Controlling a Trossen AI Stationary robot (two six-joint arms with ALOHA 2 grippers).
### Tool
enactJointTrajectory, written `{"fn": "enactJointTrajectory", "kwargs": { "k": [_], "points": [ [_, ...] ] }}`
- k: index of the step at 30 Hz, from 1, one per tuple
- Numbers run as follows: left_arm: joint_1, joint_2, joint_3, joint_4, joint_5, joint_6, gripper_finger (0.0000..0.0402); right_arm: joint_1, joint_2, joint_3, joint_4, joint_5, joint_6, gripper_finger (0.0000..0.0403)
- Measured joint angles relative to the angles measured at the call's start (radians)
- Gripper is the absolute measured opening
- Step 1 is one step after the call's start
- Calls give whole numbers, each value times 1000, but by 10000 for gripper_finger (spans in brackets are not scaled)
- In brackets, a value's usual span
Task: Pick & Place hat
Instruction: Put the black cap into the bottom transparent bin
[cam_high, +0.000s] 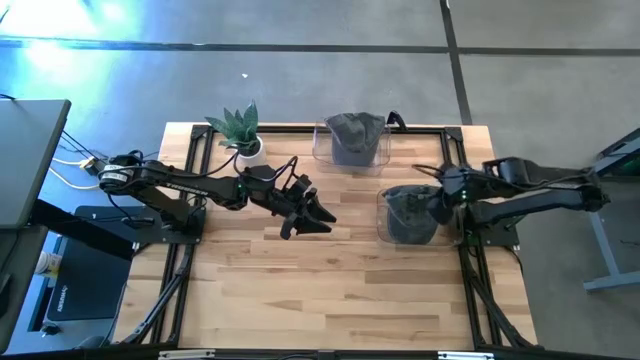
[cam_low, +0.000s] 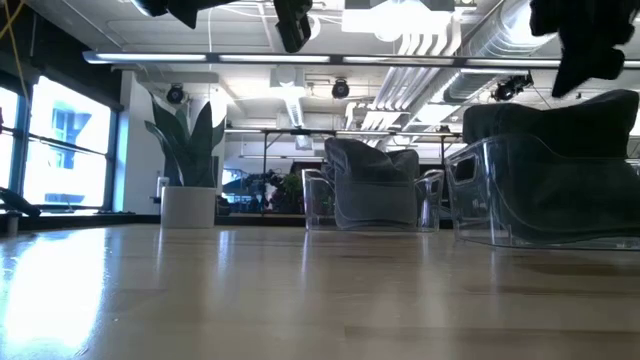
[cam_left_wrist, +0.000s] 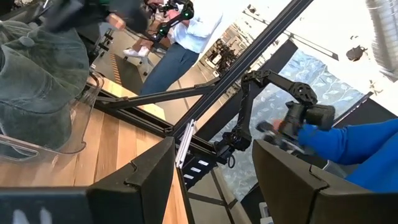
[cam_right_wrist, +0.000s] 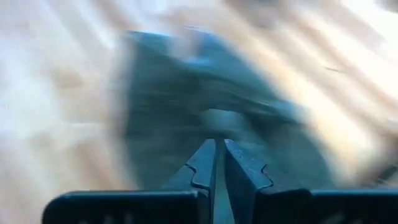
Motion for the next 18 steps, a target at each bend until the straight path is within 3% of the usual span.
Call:
{"fn": "enactJointTrajectory", "kwargs": {
  "k": [5,8,13,18],
  "points": [
    [0,0,0,0,0,0,211,0,11,-11,255,-367,-111,16],
    [0,0,0,0,0,0,211,2,51,-51,319,-496,-151,9],
    [0,0,0,0,-1,0,211,1,131,-130,314,-471,-245,3],
    [0,0,0,0,-1,0,211,-2,177,-151,312,-327,-251,8]
  ]
}}
